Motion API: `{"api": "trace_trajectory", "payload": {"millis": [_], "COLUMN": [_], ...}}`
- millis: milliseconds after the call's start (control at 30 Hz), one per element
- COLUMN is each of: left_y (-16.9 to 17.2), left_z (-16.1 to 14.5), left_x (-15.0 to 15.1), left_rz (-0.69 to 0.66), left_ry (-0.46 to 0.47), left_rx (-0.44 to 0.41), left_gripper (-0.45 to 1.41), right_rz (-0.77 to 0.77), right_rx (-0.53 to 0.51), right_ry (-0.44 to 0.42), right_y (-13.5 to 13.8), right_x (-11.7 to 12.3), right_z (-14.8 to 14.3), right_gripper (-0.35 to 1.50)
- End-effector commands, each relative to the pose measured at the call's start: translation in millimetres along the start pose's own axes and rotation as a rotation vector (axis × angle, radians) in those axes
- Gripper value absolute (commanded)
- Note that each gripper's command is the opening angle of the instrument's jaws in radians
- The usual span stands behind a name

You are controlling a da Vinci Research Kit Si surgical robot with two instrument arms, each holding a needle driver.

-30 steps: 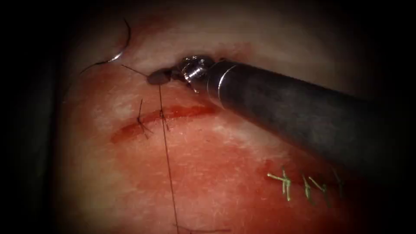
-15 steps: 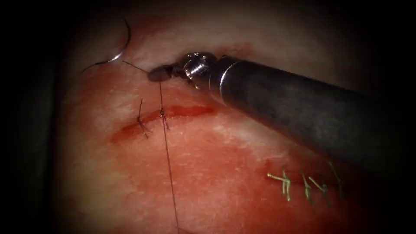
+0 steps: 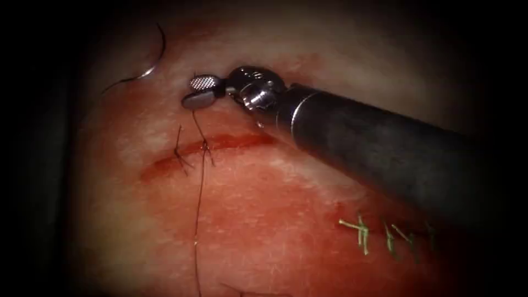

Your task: Wound Closure

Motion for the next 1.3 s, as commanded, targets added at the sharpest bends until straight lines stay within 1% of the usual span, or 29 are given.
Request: {"api": "trace_trajectory", "payload": {"millis": [33, 133, 200, 267, 400, 500, 567, 600, 667, 700, 767, 867, 933, 1033, 1100, 1167, 1267, 1300], "left_y": [-0.3, -2.0, -2.9, -3.9, -6.0, -7.8, -8.6, -9.2, -9.8, -10.4, -11.0, -11.9, -12.5, -13.4, -14.3, -15.0, -15.6, -15.8], "left_z": [0.1, -2.6, -4.3, -5.8, -8.1, -9.6, -10.1, -10.4, -10.5, -10.6, -10.5, -10.5, -10.5, -10.4, -10.5, -10.8, -11.4, -11.5], "left_x": [-0.5, -0.9, -1.1, -1.3, -2.0, -2.7, -3.0, -3.4, -3.8, -4.4, -5.0, -6.1, -6.7, -7.4, -7.7, -8.0, -8.6, -8.8], "left_rz": [-0.009, -0.020, -0.027, -0.034, -0.046, -0.028, -0.016, 0.009, 0.030, 0.051, 0.077, 0.111, 0.127, 0.135, 0.134, 0.127, 0.124, 0.123], "left_ry": [-0.008, -0.029, -0.044, -0.063, -0.093, -0.137, -0.153, -0.190, -0.223, -0.238, -0.275, -0.314, -0.320, -0.324, -0.294, -0.257, -0.232, -0.227], "left_rx": [0.014, 0.042, 0.058, 0.070, 0.096, 0.110, 0.119, 0.128, 0.136, 0.144, 0.157, 0.177, 0.191, 0.211, 0.235, 0.237, 0.246, 0.247], "left_gripper": [-0.45, -0.45, -0.45, -0.45, -0.45, -0.45, -0.45, -0.45, -0.45, -0.45, -0.45, -0.45, -0.45, -0.45, -0.45, -0.45, -0.45, -0.45], "right_rz": [-0.070, -0.235, -0.324, -0.371, -0.387, -0.348, -0.344, -0.343, -0.339, -0.337, -0.335, -0.334, -0.337, -0.346, -0.350, -0.350, -0.336, -0.339], "right_rx": [0.004, 0.011, 0.017, 0.023, 0.033, 0.064, 0.080, 0.096, 0.094, 0.099, 0.104, 0.100, 0.101, 0.109, 0.133, 0.151, 0.169, 0.178], "right_ry": [0.005, 0.024, 0.030, 0.029, 0.040, 0.050, 0.054, 0.059, 0.060, 0.061, 0.064, 0.057, 0.047, 0.046, 0.038, 0.031, 0.035, 0.037], "right_y": [0.2, 0.0, -0.2, -0.3, -0.6, -0.9, -1.2, -1.3, -1.3, -1.2, -0.9, -0.3, 0.1, 0.4, 0.4, 0.2, -0.3, -0.5], "right_x": [0.0, 0.1, 0.1, 0.2, 0.3, 0.1, 0.1, 0.3, 0.7, 1.1, 1.5, 1.6, 1.5, 0.7, 0.0, -0.7, -1.3, -1.5], "right_z": [0.4, -0.5, -1.4, -2.1, -3.1, -3.1, -3.0, -2.8, -2.4, -2.2, -1.8, -0.9, -0.2, 0.8, 1.4, 2.1, 2.5, 2.6], "right_gripper": [1.30, 1.47, 1.47, 1.47, 1.43, 1.41, 1.33, 1.23, 1.18, 1.05, 0.98, 0.94, 0.91, 0.78, 0.68, 0.63, 0.61, 0.57]}}
